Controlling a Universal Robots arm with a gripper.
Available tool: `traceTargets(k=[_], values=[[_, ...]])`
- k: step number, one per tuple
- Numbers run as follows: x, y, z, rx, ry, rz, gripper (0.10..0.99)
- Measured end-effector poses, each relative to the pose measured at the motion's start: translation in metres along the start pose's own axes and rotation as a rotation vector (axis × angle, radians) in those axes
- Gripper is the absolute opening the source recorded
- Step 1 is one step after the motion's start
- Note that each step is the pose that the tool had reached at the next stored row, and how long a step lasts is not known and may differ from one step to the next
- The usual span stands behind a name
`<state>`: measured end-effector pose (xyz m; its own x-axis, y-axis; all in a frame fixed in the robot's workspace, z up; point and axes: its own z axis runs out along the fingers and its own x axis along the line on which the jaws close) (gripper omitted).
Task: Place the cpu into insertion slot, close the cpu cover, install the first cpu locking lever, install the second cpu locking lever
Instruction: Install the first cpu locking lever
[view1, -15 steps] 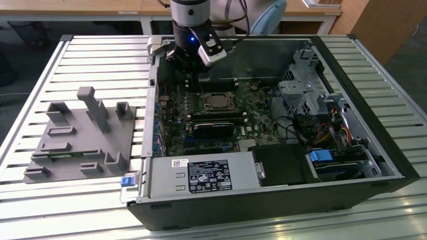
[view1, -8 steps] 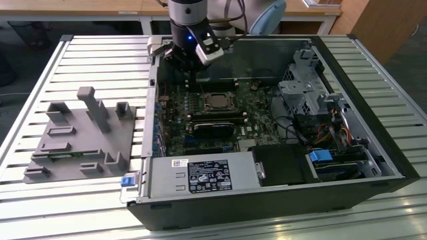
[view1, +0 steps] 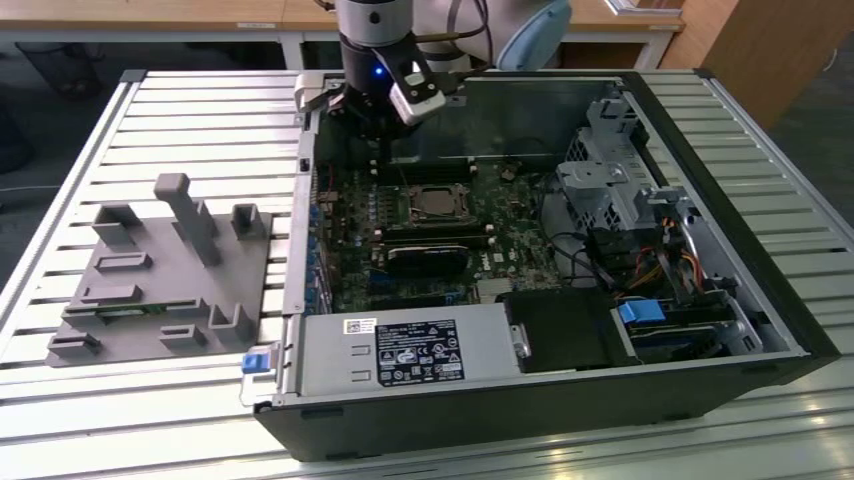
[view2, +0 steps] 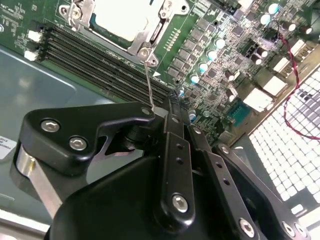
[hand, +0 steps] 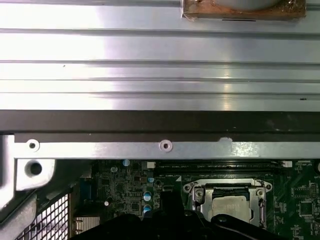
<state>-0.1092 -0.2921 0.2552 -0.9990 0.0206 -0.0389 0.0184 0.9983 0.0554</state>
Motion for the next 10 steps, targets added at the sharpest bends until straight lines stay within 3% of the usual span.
traceTargets(k=[10], values=[[-0.0117,0.0003,0.0007,0.000,0.0000,0.000,0.106]])
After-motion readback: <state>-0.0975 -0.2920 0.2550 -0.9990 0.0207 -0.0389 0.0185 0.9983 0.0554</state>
